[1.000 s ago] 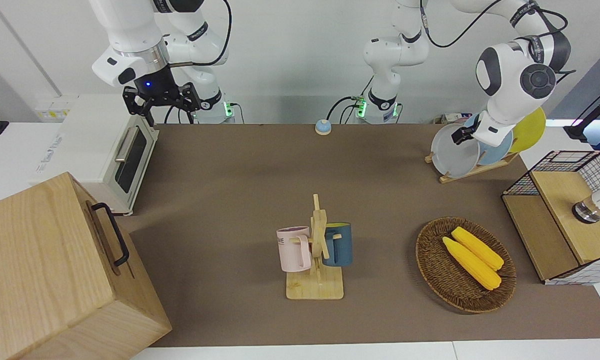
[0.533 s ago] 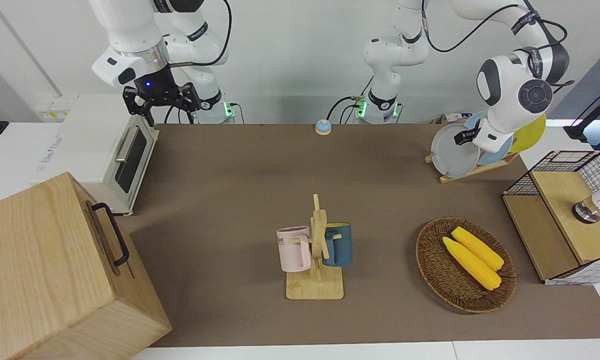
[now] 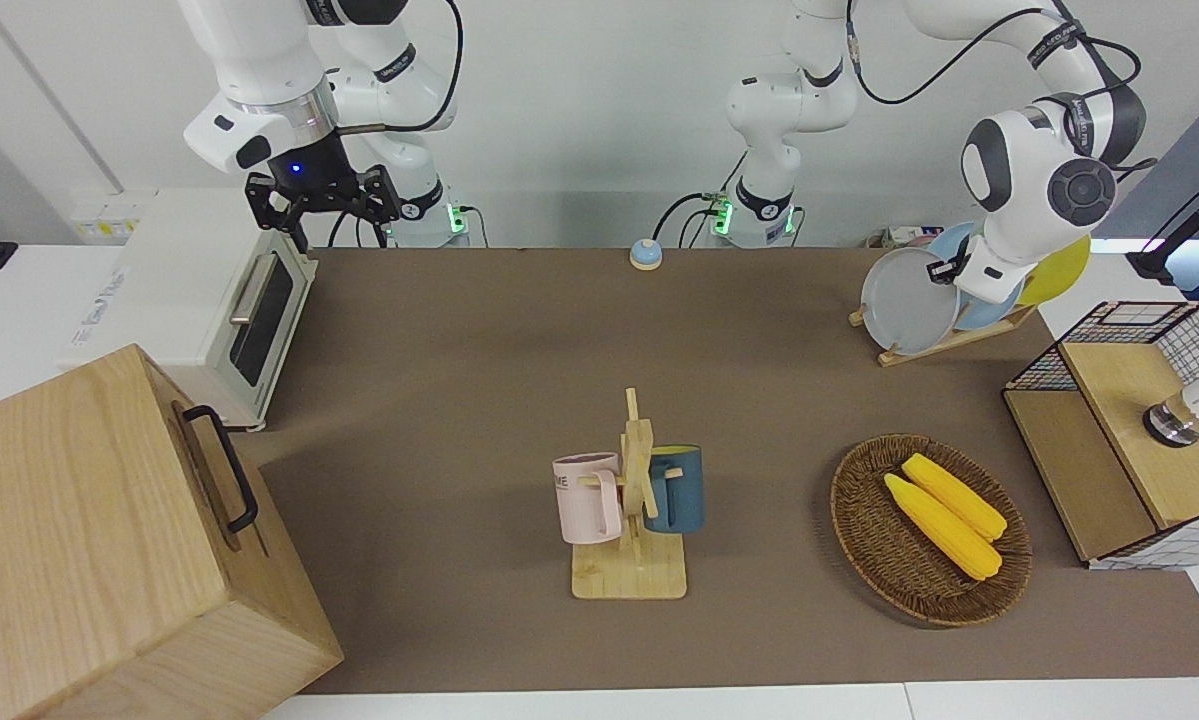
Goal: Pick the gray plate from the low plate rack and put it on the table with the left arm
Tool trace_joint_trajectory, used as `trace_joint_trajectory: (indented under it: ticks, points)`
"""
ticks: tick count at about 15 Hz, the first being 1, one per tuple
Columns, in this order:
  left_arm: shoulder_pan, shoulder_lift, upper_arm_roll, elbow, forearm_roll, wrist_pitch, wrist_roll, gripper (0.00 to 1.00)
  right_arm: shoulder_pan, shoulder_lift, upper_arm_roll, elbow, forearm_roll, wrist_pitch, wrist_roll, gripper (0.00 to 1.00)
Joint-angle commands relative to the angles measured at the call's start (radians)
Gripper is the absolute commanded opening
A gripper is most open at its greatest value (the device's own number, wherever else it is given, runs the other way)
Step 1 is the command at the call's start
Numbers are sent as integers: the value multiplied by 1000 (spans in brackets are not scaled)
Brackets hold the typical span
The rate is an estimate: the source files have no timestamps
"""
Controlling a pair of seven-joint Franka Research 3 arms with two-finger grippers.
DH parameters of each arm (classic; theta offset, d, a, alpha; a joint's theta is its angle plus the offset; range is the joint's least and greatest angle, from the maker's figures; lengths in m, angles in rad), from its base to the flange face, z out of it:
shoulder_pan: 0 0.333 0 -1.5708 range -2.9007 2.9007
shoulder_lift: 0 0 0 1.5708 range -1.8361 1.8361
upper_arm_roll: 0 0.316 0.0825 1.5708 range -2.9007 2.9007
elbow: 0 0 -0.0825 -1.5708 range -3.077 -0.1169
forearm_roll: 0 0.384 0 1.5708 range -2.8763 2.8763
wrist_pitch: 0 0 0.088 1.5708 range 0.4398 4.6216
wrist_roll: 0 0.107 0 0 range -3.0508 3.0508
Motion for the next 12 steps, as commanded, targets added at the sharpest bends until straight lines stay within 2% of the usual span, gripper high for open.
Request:
trace_joint_trajectory:
  ticks: [1,3,7,10,12]
  points:
    - [-4,-4,6,-7,3,2,14,0,-19,-3,17,9,-1,-13,12,983]
    - [-5,-6,6,13,6,-5,16,0,-19,-3,16,9,-1,-14,12,983]
    - [-18,-12,3,126,15,-117,16,0,-19,-1,17,9,-1,-14,12,983]
    - [-25,-12,-29,227,19,-230,6,0,-19,-3,17,9,-1,-14,12,983]
    - [-25,-15,-49,255,16,-264,-4,0,-20,-3,17,9,-1,-14,12,983]
